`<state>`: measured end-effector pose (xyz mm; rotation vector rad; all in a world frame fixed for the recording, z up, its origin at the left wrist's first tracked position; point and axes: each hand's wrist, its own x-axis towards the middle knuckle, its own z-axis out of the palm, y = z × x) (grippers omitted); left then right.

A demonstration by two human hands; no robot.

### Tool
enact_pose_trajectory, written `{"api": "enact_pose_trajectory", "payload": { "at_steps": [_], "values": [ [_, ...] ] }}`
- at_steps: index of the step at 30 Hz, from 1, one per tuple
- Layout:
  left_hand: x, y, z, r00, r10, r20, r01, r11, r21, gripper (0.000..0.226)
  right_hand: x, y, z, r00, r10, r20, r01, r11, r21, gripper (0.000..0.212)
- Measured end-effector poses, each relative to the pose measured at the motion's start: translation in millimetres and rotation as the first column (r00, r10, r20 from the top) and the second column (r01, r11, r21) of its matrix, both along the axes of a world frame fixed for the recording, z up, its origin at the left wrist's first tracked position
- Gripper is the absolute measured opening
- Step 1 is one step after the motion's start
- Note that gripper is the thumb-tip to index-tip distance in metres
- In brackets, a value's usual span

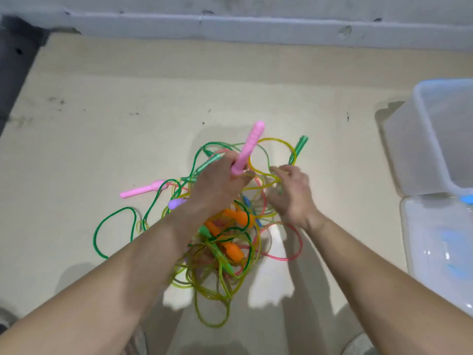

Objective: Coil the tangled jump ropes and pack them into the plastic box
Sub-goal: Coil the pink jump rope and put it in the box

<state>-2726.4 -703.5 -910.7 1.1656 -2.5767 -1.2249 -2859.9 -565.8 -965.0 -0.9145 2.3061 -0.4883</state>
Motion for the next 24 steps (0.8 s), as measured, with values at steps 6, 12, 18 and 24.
{"api": "enact_pose_trajectory", "payload": {
  "at_steps": [6, 12, 18, 24],
  "values": [
    [14.1, 18.6, 115.3, 0.967, 0.213, -0.139, -0.047, 0.688, 0.724, 0.044, 66.4, -8.0, 117.4, 0.729, 0.222, 0.647, 0.061, 0.921, -0.385, 0.016],
    [41.4, 23.7, 194.9, 0.927, 0.309, -0.214, -0.074, 0.707, 0.703, 0.008, 68.8, 17.1, 183.2, 0.62, 0.247, 0.745, 0.045, 0.937, -0.347, 0.062],
    [39.7, 46.2, 258.1, 0.772, 0.538, -0.339, -0.007, 0.541, 0.841, 0.025, 75.4, 24.9, 214.0, 0.816, 0.207, 0.539, -0.034, 0.949, -0.312, 0.014],
    [67.3, 13.4, 264.6, 0.539, 0.769, -0.345, -0.103, 0.466, 0.879, 0.035, 59.2, 70.6, 180.4, 0.978, 0.037, 0.204, -0.009, 0.991, -0.135, 0.024]
  ]
}}
